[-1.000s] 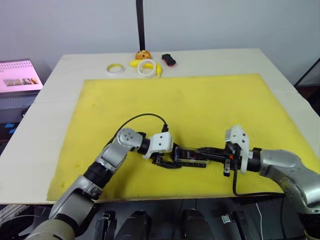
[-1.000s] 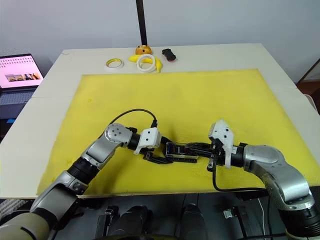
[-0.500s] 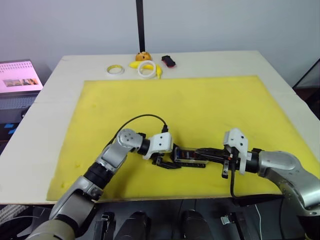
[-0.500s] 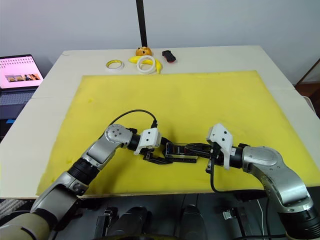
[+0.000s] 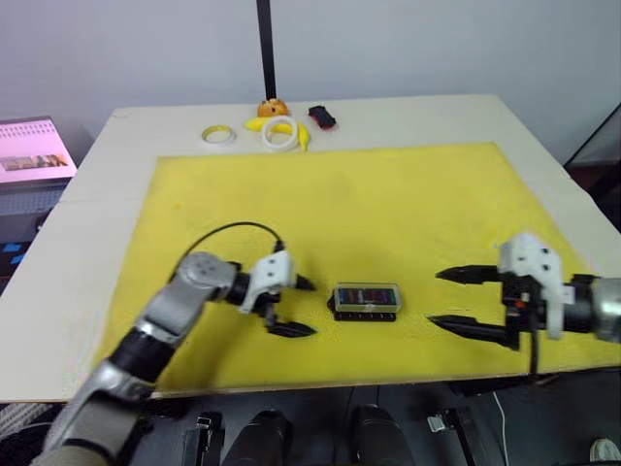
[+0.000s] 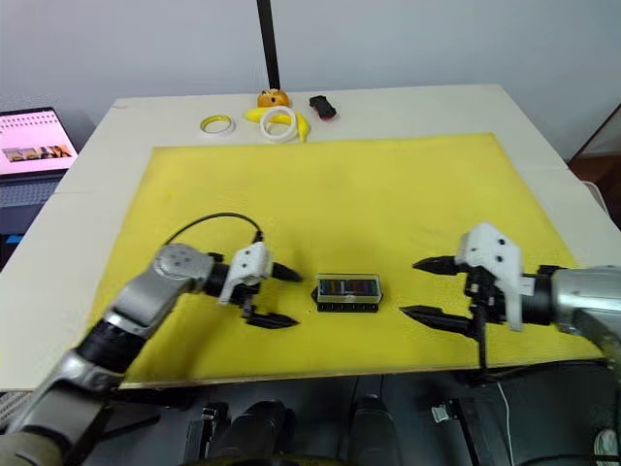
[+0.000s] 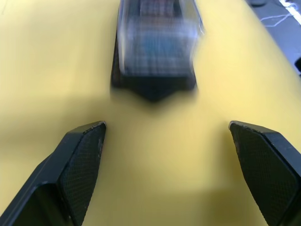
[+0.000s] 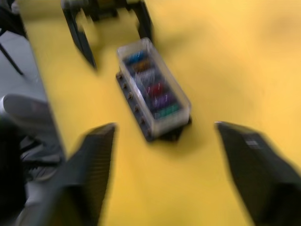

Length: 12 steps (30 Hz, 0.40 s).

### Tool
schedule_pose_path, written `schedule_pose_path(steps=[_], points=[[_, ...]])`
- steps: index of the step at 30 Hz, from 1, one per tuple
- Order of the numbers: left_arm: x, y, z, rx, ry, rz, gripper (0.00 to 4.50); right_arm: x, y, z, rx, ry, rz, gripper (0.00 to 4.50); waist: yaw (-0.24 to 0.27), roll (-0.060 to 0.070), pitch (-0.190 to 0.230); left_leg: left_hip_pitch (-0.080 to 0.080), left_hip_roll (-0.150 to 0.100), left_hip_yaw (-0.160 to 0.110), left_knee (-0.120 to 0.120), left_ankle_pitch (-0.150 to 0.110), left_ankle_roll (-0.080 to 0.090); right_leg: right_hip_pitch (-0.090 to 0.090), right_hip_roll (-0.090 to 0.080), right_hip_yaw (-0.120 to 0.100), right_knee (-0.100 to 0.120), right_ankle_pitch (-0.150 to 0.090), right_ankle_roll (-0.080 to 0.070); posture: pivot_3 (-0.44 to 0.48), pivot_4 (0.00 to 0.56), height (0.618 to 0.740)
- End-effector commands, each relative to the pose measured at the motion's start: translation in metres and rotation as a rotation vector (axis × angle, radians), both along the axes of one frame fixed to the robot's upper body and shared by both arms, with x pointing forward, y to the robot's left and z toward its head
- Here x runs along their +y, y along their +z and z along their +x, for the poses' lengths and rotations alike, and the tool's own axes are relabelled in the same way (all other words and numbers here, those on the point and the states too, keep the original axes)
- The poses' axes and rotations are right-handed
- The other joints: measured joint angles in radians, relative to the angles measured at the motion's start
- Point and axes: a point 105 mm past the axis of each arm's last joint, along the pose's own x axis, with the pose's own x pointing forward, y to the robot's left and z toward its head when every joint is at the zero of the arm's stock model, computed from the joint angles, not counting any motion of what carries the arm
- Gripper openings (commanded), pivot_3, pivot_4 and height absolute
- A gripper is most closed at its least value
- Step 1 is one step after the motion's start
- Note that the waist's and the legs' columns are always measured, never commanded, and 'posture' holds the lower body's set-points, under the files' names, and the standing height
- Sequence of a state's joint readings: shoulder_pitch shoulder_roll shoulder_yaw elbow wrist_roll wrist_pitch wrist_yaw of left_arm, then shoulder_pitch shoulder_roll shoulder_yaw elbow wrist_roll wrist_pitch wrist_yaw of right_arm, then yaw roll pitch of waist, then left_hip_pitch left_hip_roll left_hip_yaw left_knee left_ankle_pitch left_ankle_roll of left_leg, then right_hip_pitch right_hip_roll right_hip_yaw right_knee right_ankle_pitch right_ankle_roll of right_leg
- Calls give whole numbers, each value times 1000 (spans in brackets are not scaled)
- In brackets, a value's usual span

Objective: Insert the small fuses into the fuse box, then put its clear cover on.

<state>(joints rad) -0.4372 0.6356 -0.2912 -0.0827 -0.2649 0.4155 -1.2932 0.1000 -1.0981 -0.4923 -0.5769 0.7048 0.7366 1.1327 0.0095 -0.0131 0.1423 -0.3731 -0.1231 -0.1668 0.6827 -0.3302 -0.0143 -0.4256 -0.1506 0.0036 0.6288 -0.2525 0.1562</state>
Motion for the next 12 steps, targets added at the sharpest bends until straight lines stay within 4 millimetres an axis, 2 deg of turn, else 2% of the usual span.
schedule_pose_path(steps=[1, 5, 8, 10, 12], points=[[51, 45, -14, 32, 67, -35, 4500, -24, 28, -8, -45, -28, -20, 4446, 0, 2, 3, 0, 0, 0, 0, 0, 0, 0, 0, 0, 0, 0, 0, 0, 150, 740], [87, 71, -18, 18, 161, -7, 4500, -36, 34, -15, -37, -36, -37, 4446, 18, 5, 4, 0, -1, 0, 1, 0, 0, 2, -1, 0, 0, 0, 0, 0, 150, 740], [115, 99, -22, -10, 247, 6, 4500, -46, 40, -14, -52, -56, -39, 4446, 20, 5, 6, 0, -1, 1, 1, 0, 0, 2, -1, 0, -1, 0, 0, 0, 150, 740], [123, 109, -26, -19, 268, 10, 4500, -50, 41, -11, -66, -66, -43, 4446, 19, 7, 7, 0, 0, 1, 1, 0, 0, 1, -1, 0, 0, 0, 0, 0, 150, 740], [121, 114, -28, -25, 260, -7, 4500, -52, 40, -8, -70, -67, -41, 4446, 19, 8, 8, 0, 0, 1, 0, 0, 0, 1, -1, 0, 0, 0, 0, 0, 150, 740]])
